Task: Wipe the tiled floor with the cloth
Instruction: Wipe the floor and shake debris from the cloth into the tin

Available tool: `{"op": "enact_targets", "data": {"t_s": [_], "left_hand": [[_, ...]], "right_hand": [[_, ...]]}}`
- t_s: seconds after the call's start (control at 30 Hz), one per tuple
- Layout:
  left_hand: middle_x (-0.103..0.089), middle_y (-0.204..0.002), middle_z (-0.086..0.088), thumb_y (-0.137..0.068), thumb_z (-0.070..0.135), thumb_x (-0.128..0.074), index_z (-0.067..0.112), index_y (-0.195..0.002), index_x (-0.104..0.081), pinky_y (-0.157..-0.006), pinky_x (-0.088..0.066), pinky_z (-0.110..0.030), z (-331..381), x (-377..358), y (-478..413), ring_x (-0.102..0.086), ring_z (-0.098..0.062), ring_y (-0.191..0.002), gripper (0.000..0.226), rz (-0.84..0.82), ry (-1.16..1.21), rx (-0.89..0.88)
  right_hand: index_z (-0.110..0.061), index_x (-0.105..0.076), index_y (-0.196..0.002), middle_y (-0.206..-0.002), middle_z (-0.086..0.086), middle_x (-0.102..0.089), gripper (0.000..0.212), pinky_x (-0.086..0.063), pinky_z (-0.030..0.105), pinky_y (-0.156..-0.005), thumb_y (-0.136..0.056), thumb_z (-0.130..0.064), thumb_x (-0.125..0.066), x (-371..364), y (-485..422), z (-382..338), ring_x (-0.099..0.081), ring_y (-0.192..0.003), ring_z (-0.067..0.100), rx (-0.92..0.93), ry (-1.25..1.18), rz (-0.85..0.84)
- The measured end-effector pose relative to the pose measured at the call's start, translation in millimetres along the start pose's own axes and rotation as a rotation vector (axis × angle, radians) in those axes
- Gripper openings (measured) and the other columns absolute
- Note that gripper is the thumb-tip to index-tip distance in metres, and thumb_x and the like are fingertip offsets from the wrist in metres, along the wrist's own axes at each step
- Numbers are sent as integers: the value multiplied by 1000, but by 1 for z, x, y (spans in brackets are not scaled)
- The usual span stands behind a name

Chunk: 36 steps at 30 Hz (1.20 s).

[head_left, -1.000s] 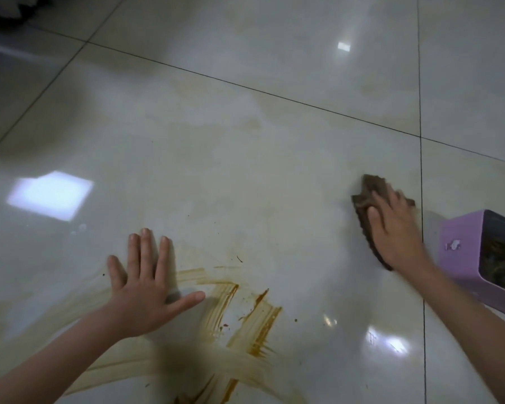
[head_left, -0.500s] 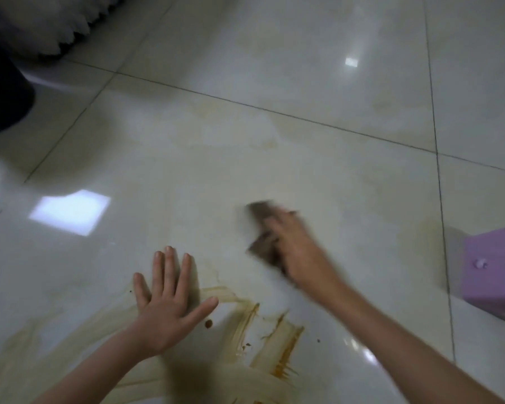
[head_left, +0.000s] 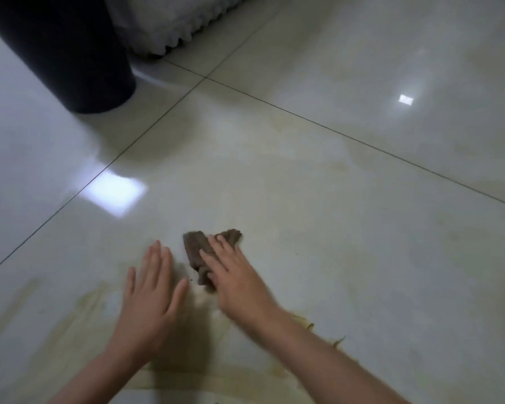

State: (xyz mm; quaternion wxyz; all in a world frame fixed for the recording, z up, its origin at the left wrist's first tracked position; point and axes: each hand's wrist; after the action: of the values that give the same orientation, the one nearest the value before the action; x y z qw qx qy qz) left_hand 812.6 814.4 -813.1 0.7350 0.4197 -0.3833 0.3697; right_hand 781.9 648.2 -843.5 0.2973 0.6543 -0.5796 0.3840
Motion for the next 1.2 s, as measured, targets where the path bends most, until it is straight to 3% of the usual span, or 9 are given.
{"op": "enact_targets", "data": {"t_s": [0.17,0.33,0.5,0.63,0.7,0.8,0.9,0.97,1.2], "left_hand": [[44,-145,0,-80,63,3,17,-146,27,-117,15,-43,-35,13,-5,39,-15,-136,84,-144,-161,150],[57,-135,1,-60,81,19,21,-132,44,-112,23,-47,-40,11,-9,51,-13,-127,97,-257,-158,128],[61,-131,7,-41,92,30,26,-126,48,-107,29,-46,-40,13,-11,56,-7,-121,110,-332,-125,145],[59,-131,7,-33,94,30,26,-128,45,-109,28,-46,-35,23,-12,55,-10,-121,117,-390,-102,166],[59,-132,6,-33,94,30,25,-129,45,-108,29,-46,-34,24,-11,55,-9,-122,119,-401,-95,163],[59,-132,8,-36,93,31,25,-132,43,-99,37,-40,-35,22,-12,54,-8,-122,118,-391,-96,162],[58,-134,9,-39,92,31,25,-134,42,-95,40,-37,-36,18,-11,53,-8,-124,116,-372,-104,156],[57,-136,8,-42,91,31,25,-134,41,-99,38,-39,-39,15,-12,52,-8,-125,114,-352,-112,144],[58,-134,8,-42,91,30,26,-133,42,-105,34,-42,-39,14,-13,53,-7,-125,112,-342,-99,140]], "right_hand": [[4,-56,-126,-144,24,-43,38,-37,24,-95,-92,-3,-39,106,29,102,-48,-125,43,-309,-9,184],[8,-40,-140,-156,25,-21,47,-18,38,-118,-93,11,-40,104,55,150,-19,-146,37,-725,123,323],[5,-48,-137,-150,22,-35,66,-24,40,-117,-73,21,-50,-1,2,32,-32,-140,38,-307,103,274],[1,-51,-137,-153,14,-33,48,-22,35,-120,-89,4,-51,9,-12,9,-26,-144,27,54,-78,8],[-4,-58,-129,-143,17,-46,43,-35,29,-111,-86,3,-56,54,-16,46,-43,-134,23,-20,-50,9],[-11,-63,-120,-109,21,-57,32,-42,23,-65,-91,1,-53,137,-11,138,-58,-89,29,-363,174,230],[12,-49,-128,-137,35,-42,39,-34,35,-95,-90,13,-42,176,8,218,-43,-123,47,-811,160,220],[16,-40,-133,-144,36,-30,46,-23,41,-111,-88,12,-42,160,2,231,-30,-133,47,-869,215,309],[5,-38,-143,-155,24,-24,57,-5,31,-121,-87,12,-38,29,-93,98,-21,-145,36,-314,99,254]]}}
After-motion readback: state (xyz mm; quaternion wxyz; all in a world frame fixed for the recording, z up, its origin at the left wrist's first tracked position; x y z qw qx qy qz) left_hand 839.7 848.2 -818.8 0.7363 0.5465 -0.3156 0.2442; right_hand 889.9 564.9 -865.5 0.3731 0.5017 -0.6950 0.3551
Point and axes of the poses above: each hand's wrist, its own y-axis away from the middle knuckle, its own x-axis out of the back of the hand, z = x × y
